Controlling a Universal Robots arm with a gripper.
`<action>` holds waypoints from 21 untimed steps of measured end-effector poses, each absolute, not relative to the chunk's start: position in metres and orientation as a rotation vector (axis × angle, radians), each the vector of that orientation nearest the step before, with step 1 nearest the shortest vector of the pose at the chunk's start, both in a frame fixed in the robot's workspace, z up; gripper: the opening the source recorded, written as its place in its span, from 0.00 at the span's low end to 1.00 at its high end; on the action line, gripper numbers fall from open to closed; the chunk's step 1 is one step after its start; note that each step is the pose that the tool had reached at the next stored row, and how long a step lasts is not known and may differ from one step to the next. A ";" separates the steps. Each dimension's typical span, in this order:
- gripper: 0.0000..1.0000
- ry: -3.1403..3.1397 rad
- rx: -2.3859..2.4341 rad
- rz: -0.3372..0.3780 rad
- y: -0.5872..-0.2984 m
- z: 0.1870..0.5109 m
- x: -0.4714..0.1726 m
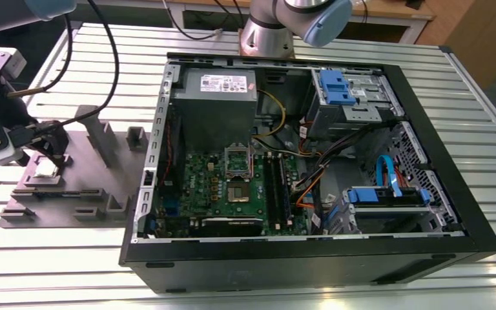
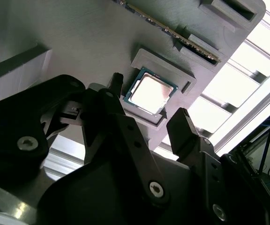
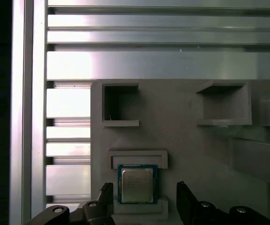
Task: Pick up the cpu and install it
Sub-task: 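Pick up the cpu and move it towards the insertion slot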
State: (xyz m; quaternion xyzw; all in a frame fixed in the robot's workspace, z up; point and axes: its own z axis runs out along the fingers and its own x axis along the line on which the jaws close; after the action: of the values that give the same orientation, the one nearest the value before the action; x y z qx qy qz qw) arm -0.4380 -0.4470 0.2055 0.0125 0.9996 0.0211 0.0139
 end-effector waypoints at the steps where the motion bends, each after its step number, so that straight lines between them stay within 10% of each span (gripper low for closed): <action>1: 0.65 3.113 0.039 0.065 -0.447 0.205 -0.438; 21: 0.65 3.113 0.039 0.065 -0.447 0.192 -0.438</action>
State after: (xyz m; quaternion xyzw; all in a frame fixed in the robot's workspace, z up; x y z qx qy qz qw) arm -0.4380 -0.4470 0.1922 0.0125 0.9996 0.0209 0.0138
